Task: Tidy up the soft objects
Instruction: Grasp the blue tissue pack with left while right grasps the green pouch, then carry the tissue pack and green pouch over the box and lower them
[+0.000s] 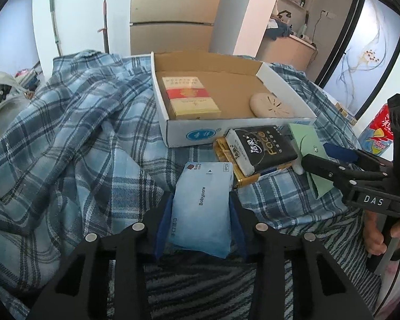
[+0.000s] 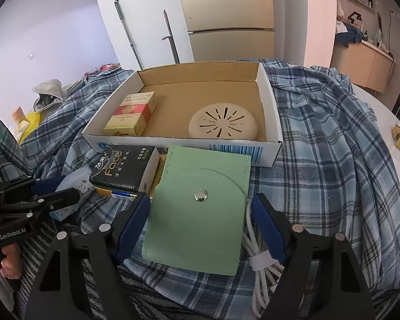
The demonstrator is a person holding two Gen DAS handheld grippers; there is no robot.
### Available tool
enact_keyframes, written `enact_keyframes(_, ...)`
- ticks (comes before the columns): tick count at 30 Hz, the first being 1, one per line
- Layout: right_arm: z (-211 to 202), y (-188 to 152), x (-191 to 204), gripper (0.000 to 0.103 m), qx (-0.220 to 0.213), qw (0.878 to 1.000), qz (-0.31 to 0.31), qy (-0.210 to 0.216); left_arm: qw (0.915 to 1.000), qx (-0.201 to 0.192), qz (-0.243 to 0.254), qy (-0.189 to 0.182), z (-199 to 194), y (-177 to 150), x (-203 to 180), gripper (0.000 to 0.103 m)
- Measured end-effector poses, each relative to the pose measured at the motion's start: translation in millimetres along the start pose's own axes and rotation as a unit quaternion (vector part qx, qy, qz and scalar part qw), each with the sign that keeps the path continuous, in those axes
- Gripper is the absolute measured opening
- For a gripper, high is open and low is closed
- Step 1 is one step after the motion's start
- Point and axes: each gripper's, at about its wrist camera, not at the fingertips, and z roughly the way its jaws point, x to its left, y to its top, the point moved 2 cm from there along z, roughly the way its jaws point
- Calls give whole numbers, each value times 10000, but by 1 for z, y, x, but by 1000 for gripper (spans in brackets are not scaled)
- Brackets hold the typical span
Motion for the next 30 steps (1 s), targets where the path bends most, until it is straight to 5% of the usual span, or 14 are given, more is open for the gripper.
enact_keyframes(7,-13,0,0,75,-283,9996,-47,-43,9955,-894,174,274,-29,3,-9,42)
enact_keyframes(14,-29,0,2,74,-623,9980,-91,12,9819,-1829,179,456,-60,5,-15,42)
enact_keyframes(30,-56,8,12,74,-1055,9937,-338,-163,9658,-2365,402,983,-98,14,-49,42)
